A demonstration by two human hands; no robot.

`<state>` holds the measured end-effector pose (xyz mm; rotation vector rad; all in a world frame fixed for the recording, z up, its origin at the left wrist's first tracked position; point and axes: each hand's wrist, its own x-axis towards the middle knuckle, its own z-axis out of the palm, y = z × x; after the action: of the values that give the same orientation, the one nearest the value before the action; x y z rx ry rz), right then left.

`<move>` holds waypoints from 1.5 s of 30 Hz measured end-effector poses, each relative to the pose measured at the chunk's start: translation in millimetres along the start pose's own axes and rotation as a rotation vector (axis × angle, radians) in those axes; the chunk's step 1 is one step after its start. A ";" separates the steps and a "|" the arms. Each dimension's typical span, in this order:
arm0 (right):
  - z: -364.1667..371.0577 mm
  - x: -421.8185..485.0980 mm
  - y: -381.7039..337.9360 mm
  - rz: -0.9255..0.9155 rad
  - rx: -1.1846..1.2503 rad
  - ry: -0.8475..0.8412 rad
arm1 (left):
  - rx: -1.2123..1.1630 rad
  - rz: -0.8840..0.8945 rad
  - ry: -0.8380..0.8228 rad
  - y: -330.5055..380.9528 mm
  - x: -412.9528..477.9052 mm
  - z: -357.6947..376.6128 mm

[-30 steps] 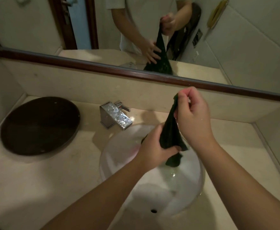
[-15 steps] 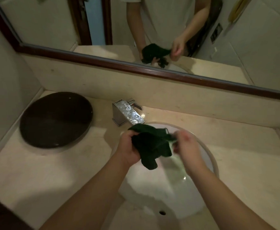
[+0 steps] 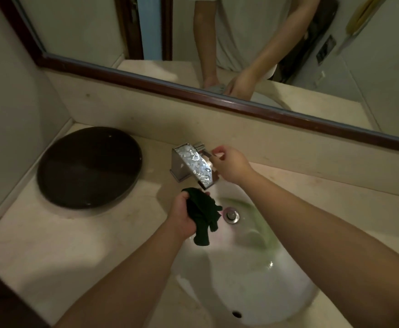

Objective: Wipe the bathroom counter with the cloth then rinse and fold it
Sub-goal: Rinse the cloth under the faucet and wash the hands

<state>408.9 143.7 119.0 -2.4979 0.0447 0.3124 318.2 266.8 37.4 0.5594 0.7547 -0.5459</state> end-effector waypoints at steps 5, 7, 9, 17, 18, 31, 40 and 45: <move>7.5 14.8 1.5 -0.065 -0.215 0.081 | 0.005 -0.018 0.011 3.4 7.7 15.3; 7.6 22.4 5.8 -0.047 -0.183 0.101 | 0.012 -0.007 0.014 3.5 10.4 20.9; 11.7 21.9 10.7 -0.026 -0.053 0.134 | 0.039 0.000 0.008 2.9 13.4 24.9; 79.9 -48.6 58.5 0.853 0.975 -0.077 | -0.025 0.066 0.019 1.0 19.9 35.7; 92.9 -53.0 62.9 0.884 1.088 -0.105 | -0.036 0.085 0.044 -1.1 18.6 37.4; 120.5 -55.3 34.4 0.721 1.111 0.328 | -0.104 0.250 0.015 2.2 20.9 41.3; 95.2 -52.0 49.4 0.686 0.816 0.323 | -0.100 0.215 0.130 -2.1 35.4 56.0; 86.6 -53.0 49.9 0.711 0.784 0.340 | 0.052 0.201 0.178 -9.1 35.0 64.4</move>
<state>333.7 151.7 34.7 -1.6464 1.0014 0.1062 364.3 210.0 47.3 0.7299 0.8430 -0.3331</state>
